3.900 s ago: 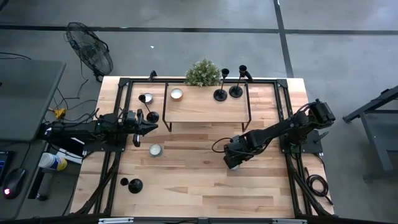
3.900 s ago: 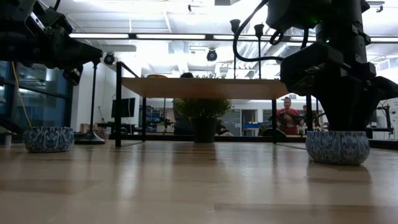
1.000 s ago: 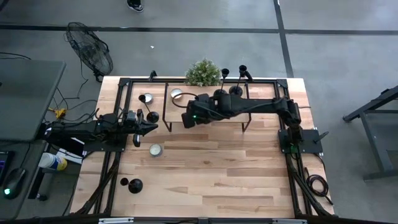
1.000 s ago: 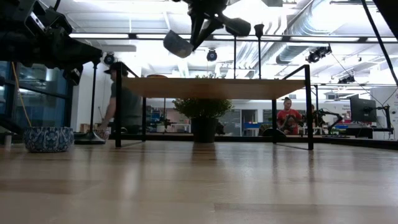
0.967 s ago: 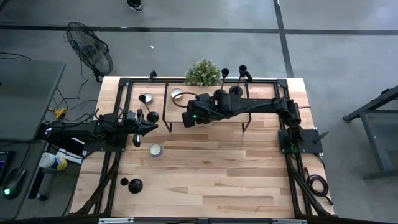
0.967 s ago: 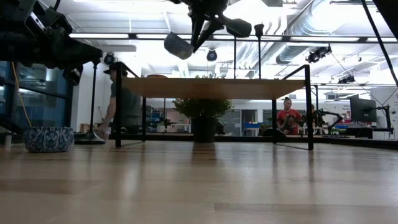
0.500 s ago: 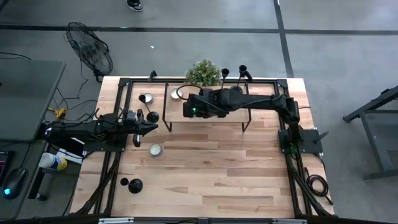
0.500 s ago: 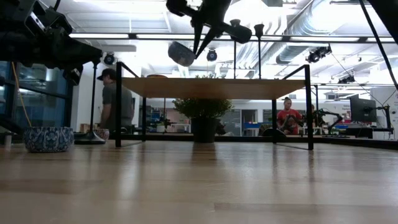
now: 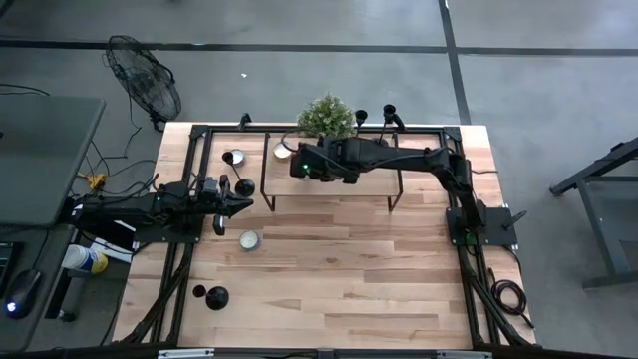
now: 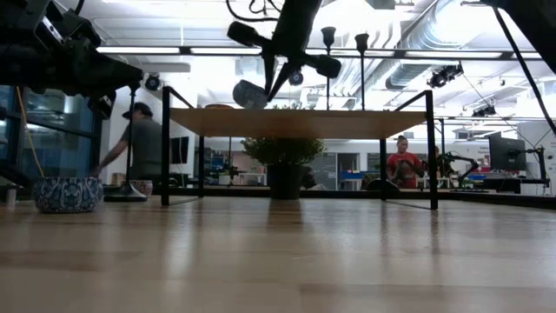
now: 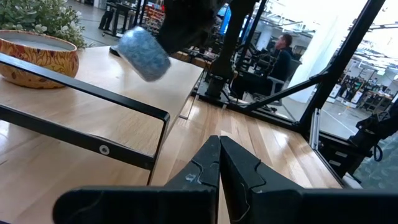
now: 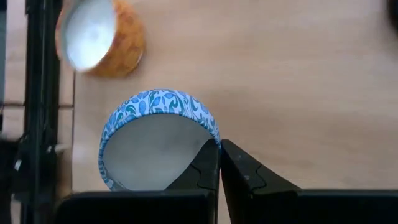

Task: Pick & Place candle stick holders
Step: Put the blue scented candle on the shelf

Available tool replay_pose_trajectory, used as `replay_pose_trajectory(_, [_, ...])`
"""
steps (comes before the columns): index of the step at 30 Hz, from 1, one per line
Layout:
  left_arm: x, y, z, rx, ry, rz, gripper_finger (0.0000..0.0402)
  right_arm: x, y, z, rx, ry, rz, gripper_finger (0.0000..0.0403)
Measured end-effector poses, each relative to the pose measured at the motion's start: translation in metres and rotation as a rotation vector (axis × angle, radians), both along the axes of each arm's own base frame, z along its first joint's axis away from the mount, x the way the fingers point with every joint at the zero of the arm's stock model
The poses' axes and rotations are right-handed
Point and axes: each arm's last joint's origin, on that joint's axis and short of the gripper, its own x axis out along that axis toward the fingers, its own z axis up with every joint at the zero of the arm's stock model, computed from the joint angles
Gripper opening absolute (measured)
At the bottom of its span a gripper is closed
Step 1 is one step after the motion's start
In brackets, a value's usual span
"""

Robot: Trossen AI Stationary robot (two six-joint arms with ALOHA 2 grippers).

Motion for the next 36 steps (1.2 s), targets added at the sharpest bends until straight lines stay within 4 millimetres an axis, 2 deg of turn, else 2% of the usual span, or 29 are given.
replay_pose_trajectory(14, [0.000,0.000,0.000,0.000,0.000,-0.001,0.0001,0.005,-0.024,-0.007,-0.051,-0.035,-0.110,0.0000])
replay_pose_trajectory(36, [0.000,0.000,0.000,0.000,0.000,-0.001,0.0001,0.002,-0.033,-0.007,-0.059,-0.025,-0.146,0.0000])
